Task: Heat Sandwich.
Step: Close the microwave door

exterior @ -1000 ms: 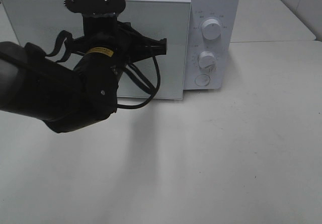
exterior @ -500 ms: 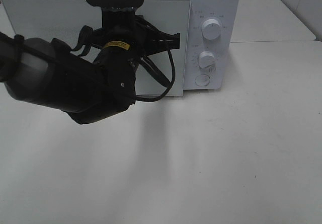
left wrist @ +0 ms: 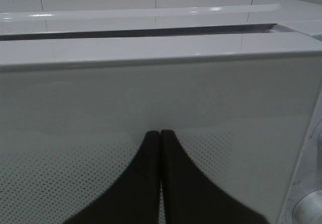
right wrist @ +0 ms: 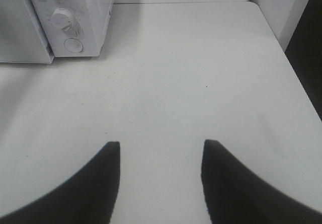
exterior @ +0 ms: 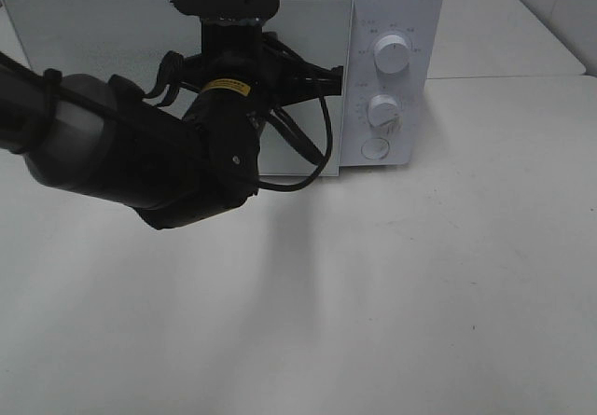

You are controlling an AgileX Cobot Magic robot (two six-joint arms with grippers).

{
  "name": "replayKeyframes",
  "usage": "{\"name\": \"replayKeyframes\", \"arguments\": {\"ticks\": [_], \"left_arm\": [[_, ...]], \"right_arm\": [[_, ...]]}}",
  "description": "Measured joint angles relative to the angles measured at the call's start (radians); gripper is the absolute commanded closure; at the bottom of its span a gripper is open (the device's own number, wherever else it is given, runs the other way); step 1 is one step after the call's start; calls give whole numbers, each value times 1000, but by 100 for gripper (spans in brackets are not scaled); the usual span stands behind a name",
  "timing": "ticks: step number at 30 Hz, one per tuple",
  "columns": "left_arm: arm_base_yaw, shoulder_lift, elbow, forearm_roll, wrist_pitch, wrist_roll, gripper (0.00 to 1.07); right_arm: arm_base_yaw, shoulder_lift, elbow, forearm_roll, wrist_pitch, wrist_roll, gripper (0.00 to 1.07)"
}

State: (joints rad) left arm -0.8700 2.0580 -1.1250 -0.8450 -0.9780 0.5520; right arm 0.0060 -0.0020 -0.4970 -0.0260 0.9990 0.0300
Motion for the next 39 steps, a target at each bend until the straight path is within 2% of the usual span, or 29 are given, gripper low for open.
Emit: {"name": "replayKeyframes", "arguments": {"ticks": [17, 39], "left_arm": [[35, 0, 0, 35, 20, -26, 107], [72, 2, 0, 70, 20, -28, 107]], "right_arm": [[0, 0, 0, 0, 0, 0, 57], [0, 0, 0, -1, 0, 0, 57]]}}
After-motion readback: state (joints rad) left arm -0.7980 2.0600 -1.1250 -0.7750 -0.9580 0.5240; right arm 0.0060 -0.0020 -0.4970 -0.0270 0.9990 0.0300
